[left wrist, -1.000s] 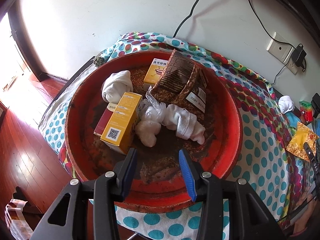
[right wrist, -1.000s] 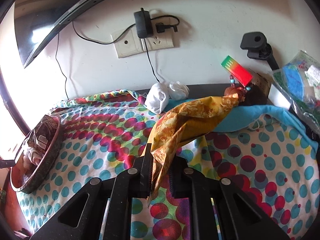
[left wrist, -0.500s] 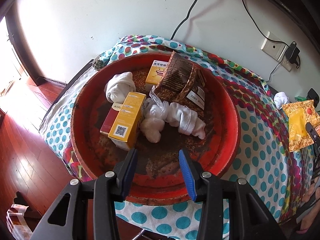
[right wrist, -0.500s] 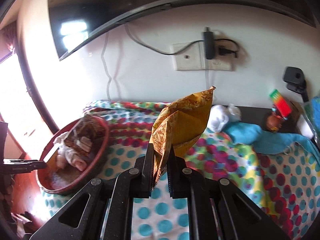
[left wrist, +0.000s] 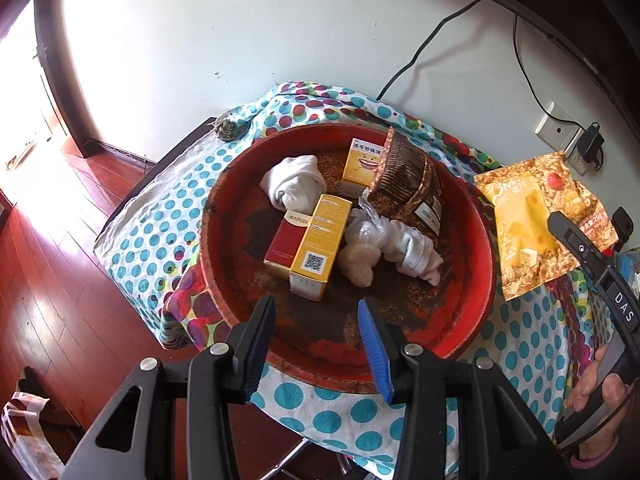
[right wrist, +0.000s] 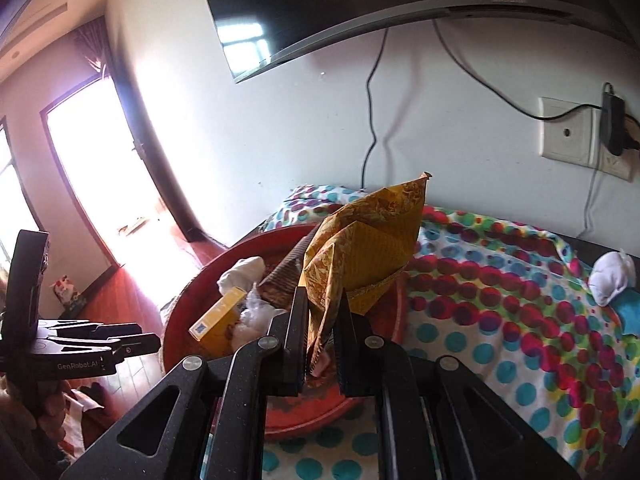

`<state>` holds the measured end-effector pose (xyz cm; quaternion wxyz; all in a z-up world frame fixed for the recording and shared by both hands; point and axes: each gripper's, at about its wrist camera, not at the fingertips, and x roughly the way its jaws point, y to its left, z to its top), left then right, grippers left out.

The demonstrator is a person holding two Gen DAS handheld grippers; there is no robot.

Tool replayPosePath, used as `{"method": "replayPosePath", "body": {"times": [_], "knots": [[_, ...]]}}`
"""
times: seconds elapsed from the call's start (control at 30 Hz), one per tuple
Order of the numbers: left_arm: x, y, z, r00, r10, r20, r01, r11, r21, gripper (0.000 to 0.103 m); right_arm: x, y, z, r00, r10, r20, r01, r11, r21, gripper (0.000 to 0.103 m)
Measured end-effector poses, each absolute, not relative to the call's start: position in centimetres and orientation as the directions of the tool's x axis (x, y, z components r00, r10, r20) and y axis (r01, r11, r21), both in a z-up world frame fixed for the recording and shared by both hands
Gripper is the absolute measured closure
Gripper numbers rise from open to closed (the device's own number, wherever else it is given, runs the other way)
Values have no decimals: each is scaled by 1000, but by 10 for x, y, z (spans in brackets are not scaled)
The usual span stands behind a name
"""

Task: Organize objects
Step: 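Carry the yellow chip bag with the right tool over the red tray, then lower the chip bag into the red tray and open the right tool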

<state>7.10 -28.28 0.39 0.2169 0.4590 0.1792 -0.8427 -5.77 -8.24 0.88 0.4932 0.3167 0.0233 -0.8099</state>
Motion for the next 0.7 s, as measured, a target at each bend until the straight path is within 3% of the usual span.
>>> {"method": "replayPosePath", "body": {"times": [0.37, 0.7], "knots": [[78, -304, -4, -452, -222, -864, 562, -823, -82, 59, -27, -170, -3, -171, -819, -548, 880, -377, 289, 92], [71, -309, -11, -444, -215, -870, 555, -828, -79, 59, -38, -182, -29, -121, -794, -595, 871, -373, 320, 89]]}}
